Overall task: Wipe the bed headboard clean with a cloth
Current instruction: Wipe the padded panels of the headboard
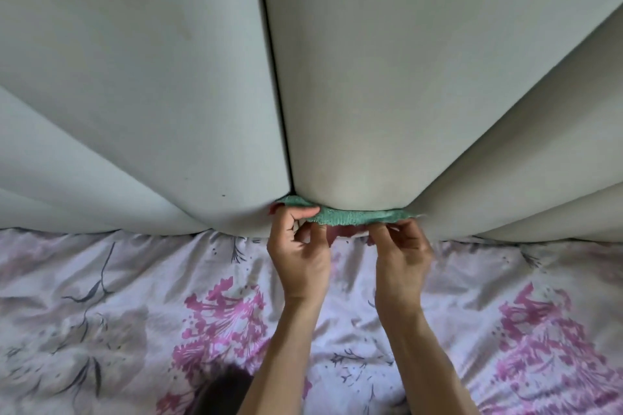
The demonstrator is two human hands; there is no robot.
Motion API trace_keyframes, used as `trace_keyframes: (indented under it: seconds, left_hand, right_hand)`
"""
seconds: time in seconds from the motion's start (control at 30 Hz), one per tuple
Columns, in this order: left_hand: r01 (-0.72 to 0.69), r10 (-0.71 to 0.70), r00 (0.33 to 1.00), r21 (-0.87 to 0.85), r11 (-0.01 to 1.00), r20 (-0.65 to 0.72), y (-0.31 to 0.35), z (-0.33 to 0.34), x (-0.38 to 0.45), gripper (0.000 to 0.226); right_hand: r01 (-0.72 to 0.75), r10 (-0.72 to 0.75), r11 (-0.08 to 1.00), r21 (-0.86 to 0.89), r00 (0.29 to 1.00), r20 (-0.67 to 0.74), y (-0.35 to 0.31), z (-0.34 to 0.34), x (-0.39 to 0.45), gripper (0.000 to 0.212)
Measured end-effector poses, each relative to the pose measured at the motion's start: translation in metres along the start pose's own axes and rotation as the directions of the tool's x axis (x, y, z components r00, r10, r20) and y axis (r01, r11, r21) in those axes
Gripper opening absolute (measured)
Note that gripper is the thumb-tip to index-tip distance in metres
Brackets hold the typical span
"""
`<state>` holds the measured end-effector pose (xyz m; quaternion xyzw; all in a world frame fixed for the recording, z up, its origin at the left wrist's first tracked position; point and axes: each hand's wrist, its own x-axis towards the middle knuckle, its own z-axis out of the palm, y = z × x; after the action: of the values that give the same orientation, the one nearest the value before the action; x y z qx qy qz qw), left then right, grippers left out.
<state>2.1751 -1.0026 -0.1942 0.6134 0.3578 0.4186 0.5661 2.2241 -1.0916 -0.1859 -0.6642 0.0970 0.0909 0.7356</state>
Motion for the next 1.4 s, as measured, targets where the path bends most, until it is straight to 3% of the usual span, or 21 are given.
trace_keyframes:
  seconds: [0.07,0.17,0.23,0.27,0.33,0.37,0.43,0.53,0.57,0.63,0.7,0.8,0.87,1.0,1.1,1.27,1.33,1.4]
  left_hand:
    - [0.171,-0.170,0.983,0.013,0.985,-0.067,-0.029,0.002,-0.005,0.033]
    - [0.456,-0.450,0.870,-0.020,0.890,-0.202,-0.061,0.009,-0.002,0.039]
    - [0.623,-0.621,0.736,-0.090,0.777,-0.269,-0.077,0.020,-0.001,0.035]
    - [0.703,-0.726,0.631,-0.194,0.684,-0.274,-0.079,0.027,0.002,0.031]
    - [0.771,-0.898,0.424,-0.471,0.428,-0.121,-0.071,0.036,0.000,0.023]
    - [0.779,-0.927,0.372,-0.526,0.342,-0.052,-0.066,0.038,0.000,0.020]
    - [0.774,-0.916,0.400,-0.528,0.350,-0.021,-0.051,0.035,-0.006,0.021]
    - [0.652,-0.773,0.632,-0.495,0.575,-0.065,-0.038,0.028,-0.008,0.028]
    - [0.590,-0.709,0.698,-0.480,0.649,-0.101,-0.037,0.026,-0.009,0.028]
    - [0.582,-0.687,0.712,-0.427,0.692,-0.143,-0.037,0.035,-0.007,0.028]
    - [0.659,-0.740,0.649,-0.354,0.663,-0.177,-0.043,0.044,-0.011,0.032]
    - [0.765,-0.805,0.580,-0.258,0.590,-0.124,-0.031,0.034,-0.001,0.029]
    - [0.745,-0.769,0.630,-0.196,0.638,-0.110,-0.029,0.027,0.003,0.032]
    - [0.455,-0.468,0.867,-0.109,0.884,-0.170,0.012,0.021,0.005,0.025]
    - [0.216,-0.238,0.962,-0.159,0.963,-0.132,0.060,0.014,0.008,0.025]
    - [-0.148,0.121,0.983,-0.202,0.968,-0.136,0.156,0.015,0.022,0.023]
    - [-0.315,0.284,0.942,-0.182,0.932,-0.178,0.205,0.019,0.034,0.025]
    - [-0.464,0.440,0.878,-0.110,0.879,-0.189,0.245,0.022,0.051,0.021]
  right_hand:
    - [-0.165,0.164,0.986,-0.014,0.985,-0.062,0.029,0.001,0.009,0.017]
    - [-0.392,0.400,0.910,0.132,0.916,-0.040,0.068,0.005,0.017,0.022]
    - [-0.516,0.526,0.832,0.202,0.850,0.004,0.078,0.009,0.026,0.018]
    - [-0.573,0.581,0.795,0.200,0.814,0.019,0.080,0.012,0.031,0.015]
    - [-0.651,0.659,0.733,0.197,0.752,0.035,0.078,0.015,0.034,0.017]
    - [-0.657,0.667,0.726,0.203,0.745,0.029,0.071,0.014,0.033,0.015]
    - [-0.631,0.663,0.704,0.328,0.748,0.015,0.059,0.011,0.026,0.012]
    - [-0.500,0.533,0.720,0.482,0.843,0.079,0.045,0.006,0.009,0.017]
    - [-0.409,0.444,0.770,0.490,0.895,0.049,0.040,0.009,0.002,0.024]
    - [-0.380,0.414,0.783,0.492,0.909,0.044,0.042,0.015,0.001,0.035]
    - [-0.421,0.449,0.802,0.424,0.893,0.036,0.040,0.012,0.006,0.035]
    - [-0.532,0.545,0.811,0.243,0.838,0.020,0.036,0.012,0.009,0.026]
    - [-0.491,0.509,0.839,0.233,0.860,-0.022,0.025,0.012,0.005,0.029]
    - [-0.308,0.338,0.882,0.358,0.941,-0.023,-0.018,0.023,-0.013,0.030]
    - [-0.125,0.145,0.912,0.391,0.989,-0.021,-0.063,0.028,-0.029,0.030]
    - [0.247,-0.234,0.898,0.365,0.969,-0.079,-0.154,0.040,-0.050,0.022]
    - [0.423,-0.396,0.833,0.356,0.906,-0.149,-0.205,0.047,-0.050,0.015]
    - [0.628,-0.584,0.743,0.231,0.778,-0.234,-0.247,0.051,-0.039,0.012]
